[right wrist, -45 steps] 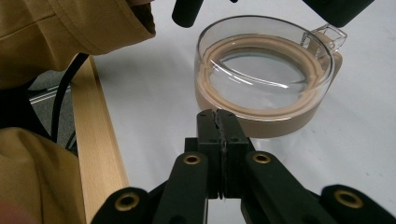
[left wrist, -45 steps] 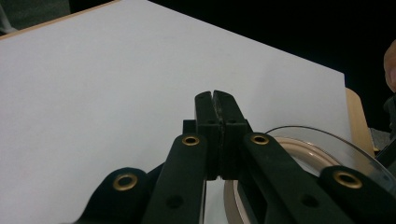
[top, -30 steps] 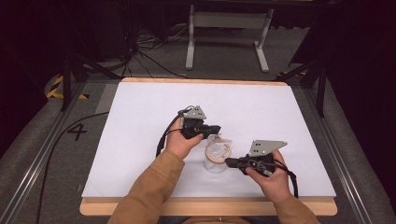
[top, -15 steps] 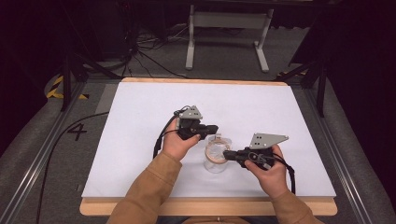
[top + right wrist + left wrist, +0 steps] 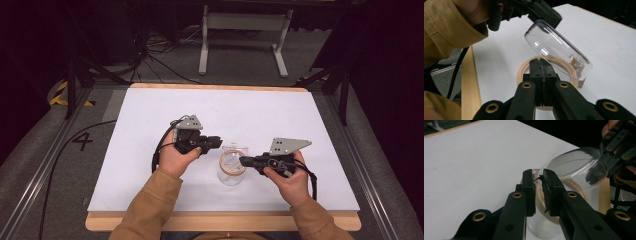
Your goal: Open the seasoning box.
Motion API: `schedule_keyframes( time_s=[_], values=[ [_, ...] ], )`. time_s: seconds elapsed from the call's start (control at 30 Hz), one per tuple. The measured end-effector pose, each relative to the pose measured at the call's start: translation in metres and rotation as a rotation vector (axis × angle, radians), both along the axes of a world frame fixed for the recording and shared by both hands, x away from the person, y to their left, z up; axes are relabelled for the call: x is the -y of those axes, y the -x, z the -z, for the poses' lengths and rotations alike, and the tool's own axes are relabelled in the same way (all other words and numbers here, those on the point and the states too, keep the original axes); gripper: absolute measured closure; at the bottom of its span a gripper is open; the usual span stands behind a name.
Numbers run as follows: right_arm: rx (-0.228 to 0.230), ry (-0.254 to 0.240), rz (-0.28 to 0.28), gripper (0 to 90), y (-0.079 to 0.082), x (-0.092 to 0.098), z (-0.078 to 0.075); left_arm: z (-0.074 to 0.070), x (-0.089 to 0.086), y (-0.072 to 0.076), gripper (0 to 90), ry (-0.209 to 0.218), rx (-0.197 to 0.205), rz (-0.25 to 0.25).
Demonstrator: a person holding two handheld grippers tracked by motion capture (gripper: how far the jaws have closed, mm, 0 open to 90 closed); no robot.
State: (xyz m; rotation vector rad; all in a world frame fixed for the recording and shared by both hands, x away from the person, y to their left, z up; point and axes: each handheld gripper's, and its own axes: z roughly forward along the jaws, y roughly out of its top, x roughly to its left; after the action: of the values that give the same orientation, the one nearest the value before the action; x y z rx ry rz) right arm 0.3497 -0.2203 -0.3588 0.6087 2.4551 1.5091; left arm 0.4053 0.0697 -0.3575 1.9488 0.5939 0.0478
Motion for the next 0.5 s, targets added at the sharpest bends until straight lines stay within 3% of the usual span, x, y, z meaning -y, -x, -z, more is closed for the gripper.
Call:
schedule_keyframes(
  time_s=[0.5],
  values=[
    [0.034, -0.002, 0.001, 90.0, -0.021, 0.006, -0.006, -0.001, -0.043, 0.020, 75.5, -0.031, -0.018, -0.060]
  ],
)
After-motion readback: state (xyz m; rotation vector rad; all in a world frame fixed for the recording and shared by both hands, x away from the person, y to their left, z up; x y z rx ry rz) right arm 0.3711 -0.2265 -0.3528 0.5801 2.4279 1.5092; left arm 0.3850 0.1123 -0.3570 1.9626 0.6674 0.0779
